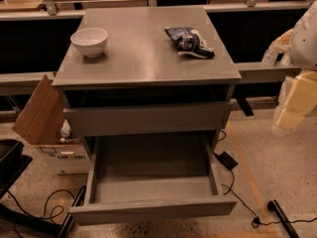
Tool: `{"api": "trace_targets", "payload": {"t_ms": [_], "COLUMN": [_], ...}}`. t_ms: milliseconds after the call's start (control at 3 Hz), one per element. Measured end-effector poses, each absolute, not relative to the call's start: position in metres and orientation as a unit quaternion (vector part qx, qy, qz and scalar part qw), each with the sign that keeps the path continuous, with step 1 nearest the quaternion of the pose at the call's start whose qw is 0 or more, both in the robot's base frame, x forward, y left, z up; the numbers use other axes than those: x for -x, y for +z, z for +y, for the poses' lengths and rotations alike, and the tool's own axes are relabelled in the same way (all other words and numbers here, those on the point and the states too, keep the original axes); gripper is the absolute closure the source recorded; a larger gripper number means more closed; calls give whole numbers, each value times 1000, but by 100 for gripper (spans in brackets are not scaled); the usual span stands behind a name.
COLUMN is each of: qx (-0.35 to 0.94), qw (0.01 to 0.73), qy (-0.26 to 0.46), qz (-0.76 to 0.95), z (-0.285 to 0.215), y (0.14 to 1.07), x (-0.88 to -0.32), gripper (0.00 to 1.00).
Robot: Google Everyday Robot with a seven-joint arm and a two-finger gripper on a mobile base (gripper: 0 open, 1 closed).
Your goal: Place blue chip bag into middle drawer
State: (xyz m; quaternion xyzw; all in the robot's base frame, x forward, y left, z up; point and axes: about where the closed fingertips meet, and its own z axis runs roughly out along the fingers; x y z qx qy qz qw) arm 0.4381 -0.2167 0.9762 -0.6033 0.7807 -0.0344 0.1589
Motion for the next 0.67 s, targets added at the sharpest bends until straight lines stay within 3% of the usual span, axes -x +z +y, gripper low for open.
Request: {"api": "trace_targets", "payload": {"t_ms": [667], "qx": [600], "qw": [171], "qy": [-35], "qz": [780], "z": [-217], "y": [977], "x": [-445], "gripper": [0]}}
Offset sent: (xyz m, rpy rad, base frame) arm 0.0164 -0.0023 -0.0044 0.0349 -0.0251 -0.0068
